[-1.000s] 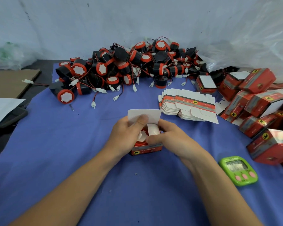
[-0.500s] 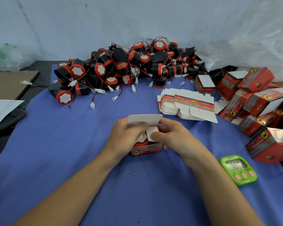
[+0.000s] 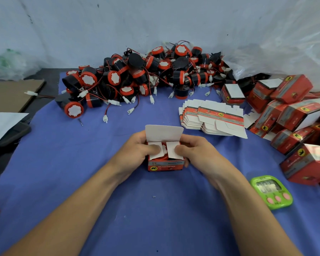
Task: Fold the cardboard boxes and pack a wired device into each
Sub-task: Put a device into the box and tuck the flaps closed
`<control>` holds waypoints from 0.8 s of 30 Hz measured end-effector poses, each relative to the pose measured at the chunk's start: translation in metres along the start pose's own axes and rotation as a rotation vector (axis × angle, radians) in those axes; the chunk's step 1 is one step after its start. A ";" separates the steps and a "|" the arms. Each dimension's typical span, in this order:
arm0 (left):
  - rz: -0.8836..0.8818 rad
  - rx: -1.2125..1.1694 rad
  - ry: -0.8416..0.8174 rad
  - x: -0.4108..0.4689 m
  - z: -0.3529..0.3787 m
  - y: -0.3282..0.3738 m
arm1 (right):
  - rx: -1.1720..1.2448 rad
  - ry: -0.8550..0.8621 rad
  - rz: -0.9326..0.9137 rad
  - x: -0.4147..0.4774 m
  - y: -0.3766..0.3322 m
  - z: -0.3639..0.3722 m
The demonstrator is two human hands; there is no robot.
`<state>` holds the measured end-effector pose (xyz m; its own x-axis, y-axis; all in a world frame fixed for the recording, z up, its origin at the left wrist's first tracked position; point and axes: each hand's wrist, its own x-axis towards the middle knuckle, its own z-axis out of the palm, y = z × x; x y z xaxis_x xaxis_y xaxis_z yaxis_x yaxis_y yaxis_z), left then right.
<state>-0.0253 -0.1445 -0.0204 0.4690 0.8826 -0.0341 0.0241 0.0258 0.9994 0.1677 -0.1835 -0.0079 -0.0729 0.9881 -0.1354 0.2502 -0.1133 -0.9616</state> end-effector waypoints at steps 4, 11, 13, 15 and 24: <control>0.002 0.010 0.005 -0.001 0.002 0.001 | 0.008 0.036 0.031 0.005 -0.001 0.001; 0.028 0.071 0.002 0.001 0.002 -0.002 | -0.026 0.061 -0.008 0.003 0.008 0.007; 0.027 0.051 -0.002 0.001 0.001 -0.001 | -0.019 0.064 -0.011 0.004 0.009 0.007; 0.026 0.036 -0.005 0.001 0.002 -0.001 | -0.012 0.069 -0.012 0.005 0.010 0.007; 0.111 -0.034 0.110 -0.003 0.000 -0.003 | 0.083 0.203 -0.169 0.004 0.010 0.012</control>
<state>-0.0265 -0.1476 -0.0228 0.3671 0.9270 0.0762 -0.0533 -0.0609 0.9967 0.1581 -0.1817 -0.0214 0.0900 0.9934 0.0707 0.1698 0.0546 -0.9840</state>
